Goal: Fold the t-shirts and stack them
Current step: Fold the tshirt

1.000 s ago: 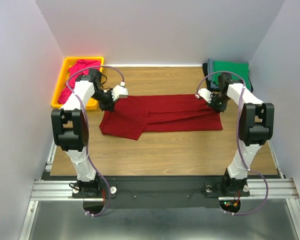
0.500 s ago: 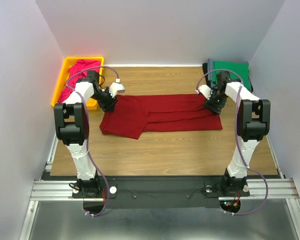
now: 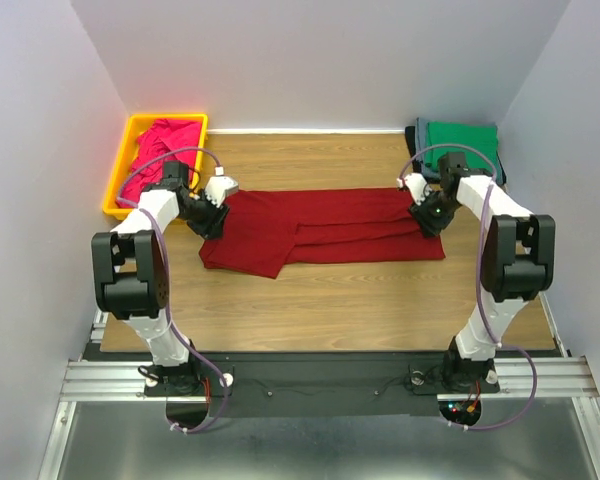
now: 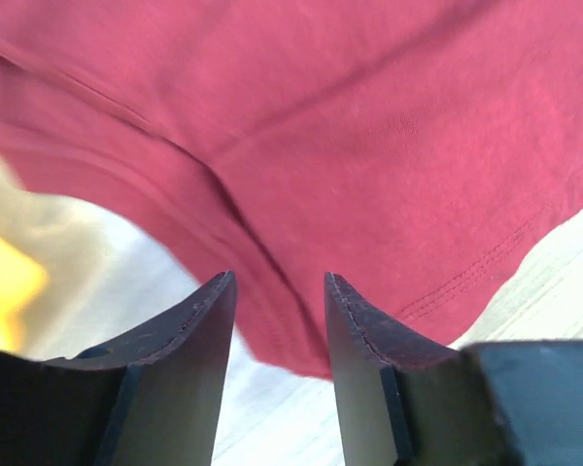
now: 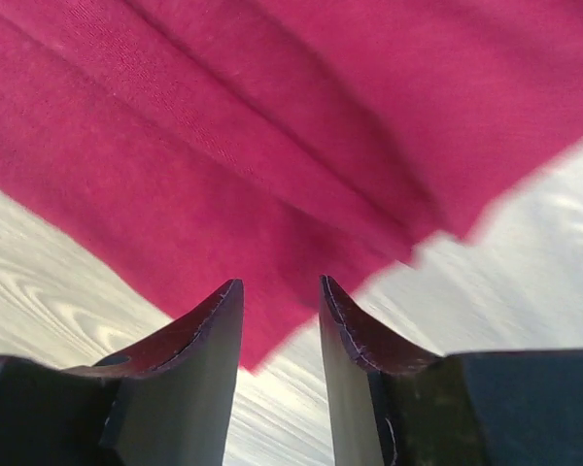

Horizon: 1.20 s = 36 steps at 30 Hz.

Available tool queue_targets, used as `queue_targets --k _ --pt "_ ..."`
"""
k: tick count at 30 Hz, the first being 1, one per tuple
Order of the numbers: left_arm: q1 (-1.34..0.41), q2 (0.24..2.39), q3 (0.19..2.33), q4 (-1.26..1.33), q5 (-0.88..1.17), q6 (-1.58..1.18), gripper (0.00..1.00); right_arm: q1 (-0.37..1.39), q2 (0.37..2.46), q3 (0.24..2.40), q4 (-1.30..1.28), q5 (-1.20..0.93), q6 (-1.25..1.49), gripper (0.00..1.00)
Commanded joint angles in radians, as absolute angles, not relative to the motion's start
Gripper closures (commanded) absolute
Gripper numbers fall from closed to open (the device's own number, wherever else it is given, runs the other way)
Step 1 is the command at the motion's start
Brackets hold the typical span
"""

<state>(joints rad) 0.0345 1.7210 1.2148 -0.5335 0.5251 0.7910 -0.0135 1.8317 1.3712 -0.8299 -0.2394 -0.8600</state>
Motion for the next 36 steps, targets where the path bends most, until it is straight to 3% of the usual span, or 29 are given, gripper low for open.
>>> queue_targets --k 1,10,21,27,28,30,36 --pt "0.032 1.741 1.178 -0.489 0.534 0.739 0.50 -0.015 1.893 1.351 -0.821 -0.284 -0.790 0.58" --pt "0.021 1.778 1.079 -0.506 0.445 0.798 0.57 -0.011 1.959 1.263 -0.775 -0.210 -0.779 0.62" --pt "0.003 1.574 0.861 -0.630 0.368 0.920 0.64 -0.011 1.750 0.977 -0.775 -0.127 -0.857 0.62" --pt "0.003 1.372 0.871 -0.727 0.452 1.034 0.48 -0.011 1.596 1.027 -0.885 -0.207 -0.859 0.54" --pt "0.003 1.339 0.883 -0.751 0.494 1.064 0.45 -0.011 1.580 1.052 -0.911 -0.228 -0.853 0.45" --pt "0.003 1.246 0.911 -0.801 0.532 1.162 0.39 -0.009 1.548 1.135 -0.962 -0.296 -0.841 0.40" --pt "-0.095 1.105 0.844 -0.856 0.464 1.373 0.34 0.124 1.549 1.278 -1.008 -0.455 -0.697 0.41"
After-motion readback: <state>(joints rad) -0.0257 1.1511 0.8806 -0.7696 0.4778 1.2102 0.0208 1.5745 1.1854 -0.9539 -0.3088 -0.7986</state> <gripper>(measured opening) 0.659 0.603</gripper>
